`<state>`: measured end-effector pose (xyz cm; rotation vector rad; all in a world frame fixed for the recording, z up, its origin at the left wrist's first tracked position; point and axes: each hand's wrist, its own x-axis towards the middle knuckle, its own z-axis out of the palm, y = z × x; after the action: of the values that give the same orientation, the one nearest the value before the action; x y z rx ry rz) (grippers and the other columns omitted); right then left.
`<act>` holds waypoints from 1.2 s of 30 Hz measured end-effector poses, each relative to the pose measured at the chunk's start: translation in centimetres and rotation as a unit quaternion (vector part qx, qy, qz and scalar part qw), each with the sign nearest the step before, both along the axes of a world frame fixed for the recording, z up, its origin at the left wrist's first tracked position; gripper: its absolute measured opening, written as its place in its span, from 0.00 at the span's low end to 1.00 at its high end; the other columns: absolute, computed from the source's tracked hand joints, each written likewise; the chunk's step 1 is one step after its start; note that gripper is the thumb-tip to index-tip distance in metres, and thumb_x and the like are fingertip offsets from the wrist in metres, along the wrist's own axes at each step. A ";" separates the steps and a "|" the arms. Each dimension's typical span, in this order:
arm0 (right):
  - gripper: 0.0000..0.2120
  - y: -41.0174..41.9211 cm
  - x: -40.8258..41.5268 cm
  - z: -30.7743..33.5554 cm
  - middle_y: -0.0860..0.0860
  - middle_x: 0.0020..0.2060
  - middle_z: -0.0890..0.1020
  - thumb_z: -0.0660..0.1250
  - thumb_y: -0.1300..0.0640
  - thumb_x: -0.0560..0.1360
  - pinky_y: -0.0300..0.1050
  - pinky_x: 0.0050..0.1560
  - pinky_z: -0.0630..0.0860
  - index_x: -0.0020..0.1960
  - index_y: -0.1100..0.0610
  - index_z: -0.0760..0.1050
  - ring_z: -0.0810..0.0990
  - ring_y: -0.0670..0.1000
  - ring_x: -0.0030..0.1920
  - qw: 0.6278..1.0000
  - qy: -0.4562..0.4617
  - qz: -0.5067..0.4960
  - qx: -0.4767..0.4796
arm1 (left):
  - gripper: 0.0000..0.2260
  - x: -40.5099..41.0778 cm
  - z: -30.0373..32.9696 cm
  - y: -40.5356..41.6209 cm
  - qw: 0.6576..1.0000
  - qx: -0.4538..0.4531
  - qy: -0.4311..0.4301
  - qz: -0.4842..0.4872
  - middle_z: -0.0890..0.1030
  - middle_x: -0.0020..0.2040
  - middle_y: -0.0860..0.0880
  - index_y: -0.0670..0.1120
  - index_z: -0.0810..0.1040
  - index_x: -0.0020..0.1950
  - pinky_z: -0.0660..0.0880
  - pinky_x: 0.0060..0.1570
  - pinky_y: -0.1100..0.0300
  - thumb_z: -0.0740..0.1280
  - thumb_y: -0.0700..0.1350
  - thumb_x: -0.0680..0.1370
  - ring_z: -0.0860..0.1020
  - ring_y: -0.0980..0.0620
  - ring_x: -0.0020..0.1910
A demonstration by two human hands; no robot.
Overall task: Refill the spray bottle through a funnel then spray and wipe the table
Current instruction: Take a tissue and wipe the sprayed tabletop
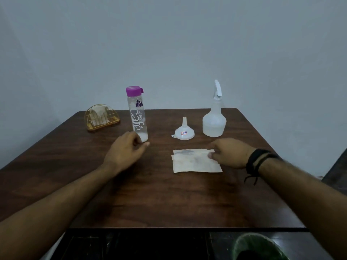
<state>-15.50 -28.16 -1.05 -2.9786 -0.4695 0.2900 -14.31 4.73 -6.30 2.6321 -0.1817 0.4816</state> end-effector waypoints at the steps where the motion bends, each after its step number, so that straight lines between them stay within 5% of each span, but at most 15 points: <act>1: 0.22 1.0 -0.2 -0.8 0.52 0.71 0.75 0.57 0.44 0.83 0.51 0.69 0.71 0.74 0.51 0.71 0.74 0.55 0.69 1.000 -0.006 0.009 -0.013 | 0.14 0.6 -0.2 0.7 0.999 -0.023 0.000 0.028 0.75 0.48 0.53 0.52 0.73 0.48 0.74 0.43 0.56 0.68 0.61 0.76 0.76 0.53 0.47; 4: 0.26 4.0 -0.8 -3.5 0.52 0.79 0.63 0.49 0.38 0.83 0.60 0.75 0.64 0.79 0.45 0.62 0.64 0.60 0.77 0.998 0.035 0.021 -0.052 | 0.22 2.3 -0.7 1.7 0.992 -0.086 0.021 0.094 0.75 0.58 0.48 0.49 0.72 0.57 0.74 0.50 0.53 0.72 0.62 0.73 0.76 0.49 0.55; 7: 0.30 5.7 -0.5 -5.8 0.50 0.83 0.50 0.44 0.33 0.82 0.66 0.78 0.56 0.82 0.41 0.49 0.51 0.58 0.82 0.995 0.066 -0.001 -0.069 | 0.42 4.0 -0.9 1.5 0.981 -0.143 0.042 0.123 0.69 0.73 0.42 0.43 0.63 0.76 0.72 0.65 0.47 0.76 0.62 0.70 0.72 0.43 0.68; 10: 0.31 5.2 0.9 -6.4 0.49 0.83 0.45 0.43 0.33 0.81 0.66 0.79 0.52 0.82 0.39 0.43 0.47 0.57 0.83 0.994 0.082 -0.025 -0.061 | 0.49 5.8 -1.2 1.5 0.975 -0.179 0.068 0.109 0.66 0.77 0.41 0.43 0.57 0.80 0.69 0.70 0.47 0.77 0.63 0.69 0.69 0.41 0.73; 16: 0.29 0.5 4.9 -5.8 0.52 0.83 0.45 0.45 0.36 0.83 0.62 0.81 0.47 0.82 0.40 0.44 0.46 0.60 0.82 0.983 0.101 -0.143 -0.043 | 0.30 7.9 -2.2 0.8 0.977 -0.185 0.065 0.080 0.80 0.66 0.46 0.47 0.72 0.70 0.74 0.57 0.54 0.72 0.61 0.74 0.79 0.45 0.62; 19: 0.30 1.8 5.8 -6.6 0.50 0.83 0.47 0.43 0.34 0.81 0.69 0.78 0.51 0.81 0.38 0.45 0.47 0.60 0.82 0.985 0.089 -0.144 -0.044 | 0.27 8.3 -2.8 0.4 0.979 -0.174 0.049 0.089 0.82 0.63 0.47 0.49 0.74 0.68 0.76 0.55 0.54 0.71 0.62 0.75 0.81 0.46 0.59; 24: 0.28 11.4 1.8 -7.3 0.45 0.83 0.50 0.42 0.32 0.80 0.84 0.66 0.50 0.78 0.34 0.48 0.52 0.57 0.81 1.000 0.019 0.003 -0.025 | 0.26 8.4 -3.2 -0.2 0.982 -0.162 0.022 0.092 0.83 0.62 0.49 0.50 0.74 0.68 0.73 0.51 0.56 0.70 0.62 0.75 0.81 0.47 0.59; 29: 0.23 14.2 -4.6 -6.5 0.44 0.82 0.53 0.44 0.34 0.82 0.82 0.68 0.46 0.77 0.32 0.53 0.52 0.54 0.82 0.994 0.003 0.104 0.009 | 0.27 8.2 -3.7 0.2 0.980 -0.179 0.017 0.088 0.83 0.61 0.50 0.50 0.75 0.67 0.76 0.55 0.53 0.71 0.63 0.74 0.82 0.49 0.57; 32: 0.23 8.1 -3.2 -6.2 0.40 0.82 0.53 0.42 0.35 0.82 0.78 0.71 0.54 0.77 0.29 0.50 0.55 0.51 0.81 0.999 0.031 0.021 -0.004 | 0.27 8.1 -3.8 0.1 0.981 -0.169 0.007 0.089 0.83 0.61 0.50 0.50 0.75 0.66 0.77 0.53 0.53 0.71 0.64 0.74 0.82 0.49 0.55; 36: 0.23 0.9 1.6 -4.7 0.46 0.79 0.64 0.46 0.37 0.83 0.64 0.73 0.66 0.77 0.34 0.59 0.69 0.56 0.75 0.989 0.031 -0.145 0.001 | 0.28 8.3 -3.7 -0.2 0.982 -0.165 0.019 0.090 0.82 0.62 0.50 0.50 0.74 0.66 0.75 0.50 0.55 0.71 0.64 0.73 0.81 0.50 0.57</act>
<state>-13.87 -27.23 -5.76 -2.9710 -0.0264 0.3508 -6.05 4.58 -9.97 2.3377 0.1404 0.4748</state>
